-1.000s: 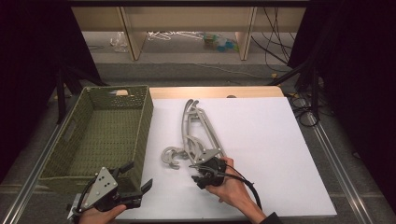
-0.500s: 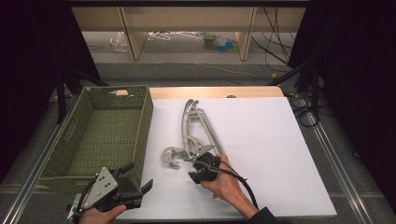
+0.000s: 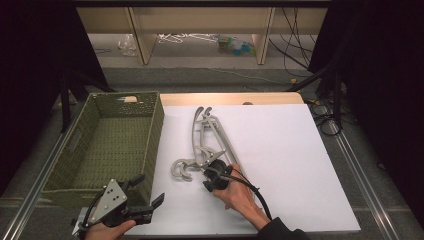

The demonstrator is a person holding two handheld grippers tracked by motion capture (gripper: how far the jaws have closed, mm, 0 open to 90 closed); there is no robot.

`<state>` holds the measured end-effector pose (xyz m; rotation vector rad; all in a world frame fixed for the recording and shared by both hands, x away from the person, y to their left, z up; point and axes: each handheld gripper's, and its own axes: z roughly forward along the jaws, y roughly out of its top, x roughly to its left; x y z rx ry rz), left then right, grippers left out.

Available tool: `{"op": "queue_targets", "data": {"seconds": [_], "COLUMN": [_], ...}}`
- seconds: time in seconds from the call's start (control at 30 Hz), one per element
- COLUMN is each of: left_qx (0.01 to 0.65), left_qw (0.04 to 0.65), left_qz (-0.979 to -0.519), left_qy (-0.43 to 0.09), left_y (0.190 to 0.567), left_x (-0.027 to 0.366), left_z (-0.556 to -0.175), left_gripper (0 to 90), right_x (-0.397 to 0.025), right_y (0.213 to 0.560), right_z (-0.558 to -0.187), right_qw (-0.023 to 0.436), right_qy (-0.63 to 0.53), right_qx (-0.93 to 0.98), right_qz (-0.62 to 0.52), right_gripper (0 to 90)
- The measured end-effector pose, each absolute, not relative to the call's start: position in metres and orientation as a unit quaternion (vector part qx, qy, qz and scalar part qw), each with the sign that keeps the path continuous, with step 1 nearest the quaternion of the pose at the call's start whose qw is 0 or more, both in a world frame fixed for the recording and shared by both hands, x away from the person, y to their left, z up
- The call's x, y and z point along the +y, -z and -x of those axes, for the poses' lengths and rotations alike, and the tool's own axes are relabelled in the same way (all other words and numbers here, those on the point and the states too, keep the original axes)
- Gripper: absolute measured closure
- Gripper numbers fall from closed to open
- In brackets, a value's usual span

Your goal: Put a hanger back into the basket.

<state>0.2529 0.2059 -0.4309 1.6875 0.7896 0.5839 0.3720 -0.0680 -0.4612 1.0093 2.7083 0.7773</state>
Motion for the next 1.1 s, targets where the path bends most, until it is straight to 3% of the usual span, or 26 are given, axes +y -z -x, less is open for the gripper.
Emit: {"op": "queue_targets", "data": {"seconds": [0.5,1.1], "left_qx": [0.335,0.338], "left_qw": [0.558,0.548], "left_qz": [-0.717,-0.716], "left_qy": [-0.25,-0.27], "left_y": [0.43,0.427], "left_x": [0.208,0.207], "left_z": [-0.252,-0.255], "left_gripper": [15.9,17.0], "right_x": [-0.081,-0.137], "right_y": [0.443,0.416], "right_z": [-0.373,-0.384], "right_qw": [-0.007,-0.111], "right_qy": [-0.305,-0.387], "right_qx": [0.885,0.855], "right_qz": [-0.351,-0.329], "right_gripper": [78.2,80.7]}}
